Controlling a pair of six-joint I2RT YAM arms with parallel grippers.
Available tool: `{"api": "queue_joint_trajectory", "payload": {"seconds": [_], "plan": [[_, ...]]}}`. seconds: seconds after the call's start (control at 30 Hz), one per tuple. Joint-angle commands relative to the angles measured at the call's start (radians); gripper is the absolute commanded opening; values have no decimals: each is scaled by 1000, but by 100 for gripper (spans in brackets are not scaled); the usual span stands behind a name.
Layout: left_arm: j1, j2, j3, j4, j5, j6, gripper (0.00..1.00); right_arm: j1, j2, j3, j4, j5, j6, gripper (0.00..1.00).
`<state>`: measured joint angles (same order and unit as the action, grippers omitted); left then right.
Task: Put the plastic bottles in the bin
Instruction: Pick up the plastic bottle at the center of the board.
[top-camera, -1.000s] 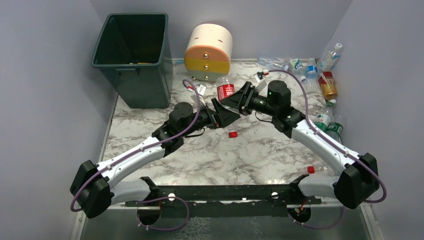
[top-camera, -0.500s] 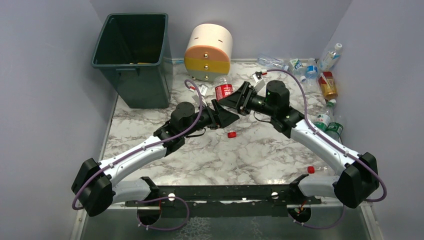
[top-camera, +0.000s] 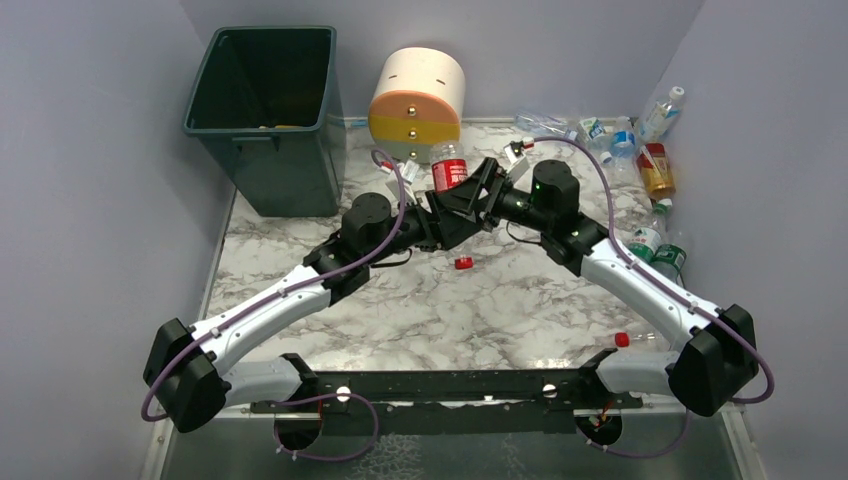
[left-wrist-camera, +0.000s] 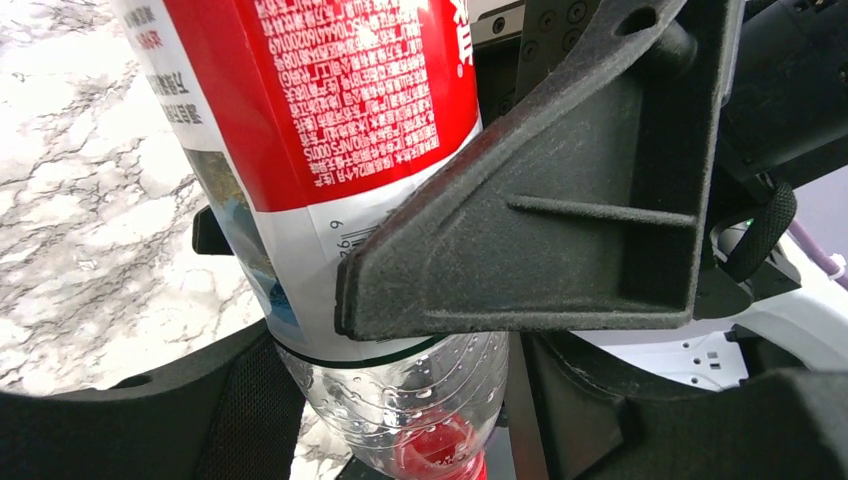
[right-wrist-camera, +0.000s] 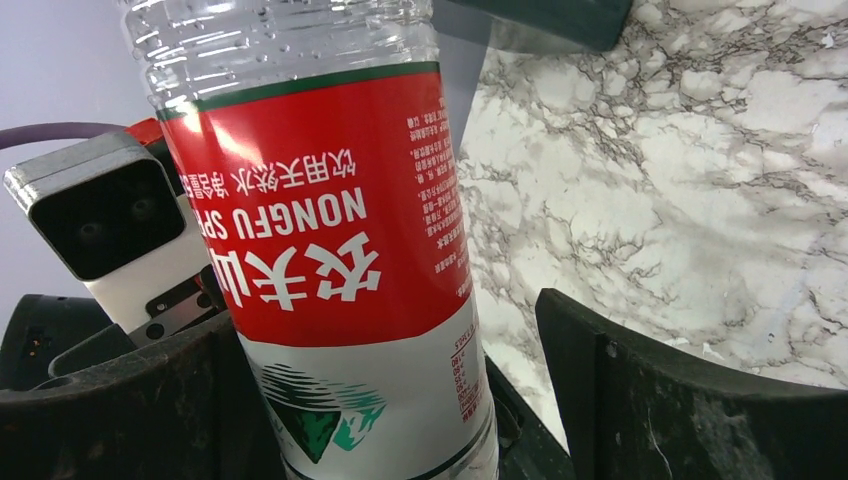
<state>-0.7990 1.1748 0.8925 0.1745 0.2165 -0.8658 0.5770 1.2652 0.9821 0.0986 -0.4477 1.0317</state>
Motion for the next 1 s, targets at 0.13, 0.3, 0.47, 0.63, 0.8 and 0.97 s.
{"api": "queue_joint_trajectory", "payload": {"seconds": [0.13, 0.3, 0.47, 0.63, 0.8, 0.97], "plan": [[-1, -43, 39, -83, -56, 57, 65, 6, -68, 52, -45, 78, -12, 99], [-1, -42, 39, -85, -72, 64, 65, 6, -137, 94, -110, 128, -39, 99], [18, -23, 93, -121, -73, 95, 65, 4, -187, 155, -247, 214, -100, 99], [78, 2, 171, -167, -26, 135, 65, 3, -226, 185, -359, 327, -143, 99], [151, 22, 250, -210, 15, 169, 65, 3, -232, 193, -402, 368, -176, 99], [231, 52, 331, -235, 63, 194, 65, 3, -233, 170, -406, 371, -188, 99]]}}
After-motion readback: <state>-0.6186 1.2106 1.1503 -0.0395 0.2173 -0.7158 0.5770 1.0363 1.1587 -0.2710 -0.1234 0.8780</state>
